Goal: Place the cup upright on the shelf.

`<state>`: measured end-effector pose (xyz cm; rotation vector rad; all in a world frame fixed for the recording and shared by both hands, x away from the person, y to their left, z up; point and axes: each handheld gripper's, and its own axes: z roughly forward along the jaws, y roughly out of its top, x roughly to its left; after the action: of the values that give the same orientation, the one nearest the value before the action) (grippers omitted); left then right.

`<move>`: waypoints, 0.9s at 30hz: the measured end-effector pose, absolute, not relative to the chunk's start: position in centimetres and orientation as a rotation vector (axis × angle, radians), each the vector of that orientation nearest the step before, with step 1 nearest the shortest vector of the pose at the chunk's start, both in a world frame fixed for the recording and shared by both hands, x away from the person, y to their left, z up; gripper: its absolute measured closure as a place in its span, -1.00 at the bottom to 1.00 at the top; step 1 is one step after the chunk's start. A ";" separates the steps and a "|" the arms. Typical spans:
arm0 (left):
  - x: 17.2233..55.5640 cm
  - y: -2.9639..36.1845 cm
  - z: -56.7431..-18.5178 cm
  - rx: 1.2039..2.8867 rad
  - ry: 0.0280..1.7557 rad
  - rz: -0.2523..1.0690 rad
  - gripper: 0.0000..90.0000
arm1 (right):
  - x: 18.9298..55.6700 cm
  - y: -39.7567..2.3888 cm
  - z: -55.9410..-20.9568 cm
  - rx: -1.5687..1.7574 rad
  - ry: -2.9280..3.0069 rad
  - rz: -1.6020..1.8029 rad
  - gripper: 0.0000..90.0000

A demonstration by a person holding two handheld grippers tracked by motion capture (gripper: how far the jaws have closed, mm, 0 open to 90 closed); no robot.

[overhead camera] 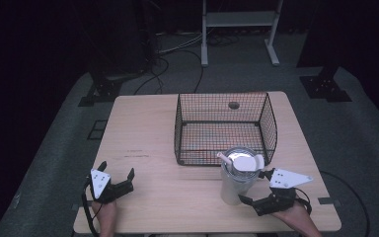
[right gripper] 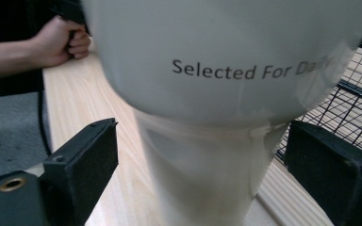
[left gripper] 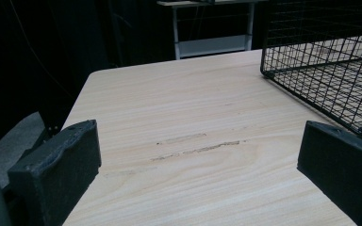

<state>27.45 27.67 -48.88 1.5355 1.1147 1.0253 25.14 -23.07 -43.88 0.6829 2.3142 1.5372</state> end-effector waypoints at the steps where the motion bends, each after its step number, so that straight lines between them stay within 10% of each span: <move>1: 27.4 27.7 -48.9 1.535 1.114 1.025 -1.00 | 25.3 -22.9 -44.0 0.680 2.314 1.526 -0.79; 27: 27.4 27.7 -48.9 1.532 1.111 1.027 -1.00 | 26.9 -20.6 -45.2 0.668 2.195 1.632 -0.84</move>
<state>27.41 27.67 -48.88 1.5321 1.1109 1.0271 26.89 -20.60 -45.19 0.6684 2.1951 1.6323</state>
